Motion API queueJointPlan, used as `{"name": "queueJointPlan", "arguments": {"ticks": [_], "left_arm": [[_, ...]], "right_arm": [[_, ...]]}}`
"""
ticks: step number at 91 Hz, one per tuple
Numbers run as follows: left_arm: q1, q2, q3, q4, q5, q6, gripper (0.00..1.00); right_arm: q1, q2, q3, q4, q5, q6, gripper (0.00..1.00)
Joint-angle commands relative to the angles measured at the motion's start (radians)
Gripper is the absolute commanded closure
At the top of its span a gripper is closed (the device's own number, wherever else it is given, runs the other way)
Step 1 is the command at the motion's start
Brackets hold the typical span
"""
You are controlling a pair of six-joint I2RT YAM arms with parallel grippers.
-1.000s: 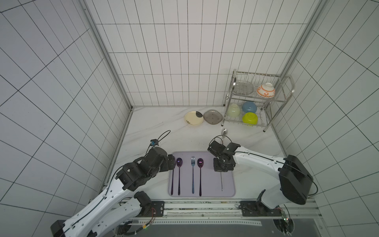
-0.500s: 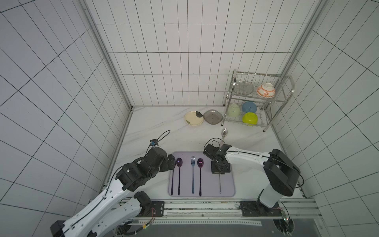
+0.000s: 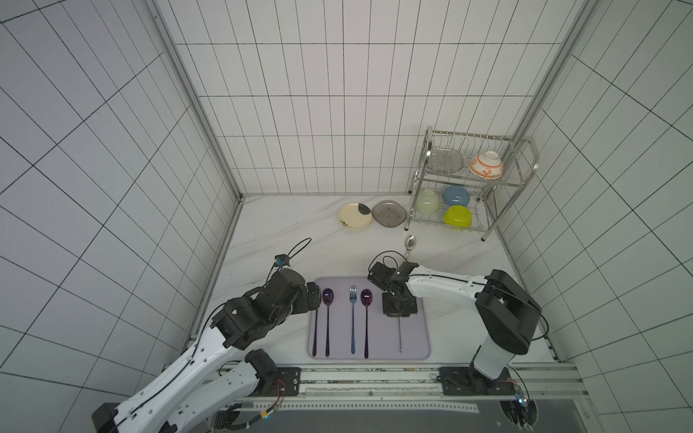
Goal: Set the spoon and fork side by side
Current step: Place the fork on the tray, then adjust the fork on the tray.
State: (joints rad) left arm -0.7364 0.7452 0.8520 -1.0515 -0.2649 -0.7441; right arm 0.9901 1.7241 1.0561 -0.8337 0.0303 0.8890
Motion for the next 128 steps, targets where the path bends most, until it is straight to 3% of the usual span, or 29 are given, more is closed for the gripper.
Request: {"name": "queueJointPlan", "arguments": {"ticks": [1, 34, 49, 86, 128], "left_arm": [[0.005, -0.009, -0.008, 0.009, -0.010, -0.003, 0.02], [0.004, -0.013, -0.010, 0.013, -0.011, -0.001, 0.02], [0.004, -0.017, -0.010, 0.012, -0.010, -0.003, 0.02], [0.005, -0.010, -0.011, 0.015, -0.005, 0.002, 0.02], [0.005, -0.020, -0.007, 0.006, -0.013, -0.005, 0.02]], "right_arm": [[0.011, 0.021, 0.011, -0.027, 0.002, -0.010, 0.76], [-0.036, -0.131, 0.079, -0.118, 0.052, -0.069, 0.63], [-0.121, -0.196, 0.011, -0.044, -0.036, -0.104, 0.62], [-0.105, -0.129, -0.069, 0.074, -0.106, -0.081, 0.63], [-0.111, -0.051, -0.103, 0.128, -0.087, -0.095, 0.84]]}}
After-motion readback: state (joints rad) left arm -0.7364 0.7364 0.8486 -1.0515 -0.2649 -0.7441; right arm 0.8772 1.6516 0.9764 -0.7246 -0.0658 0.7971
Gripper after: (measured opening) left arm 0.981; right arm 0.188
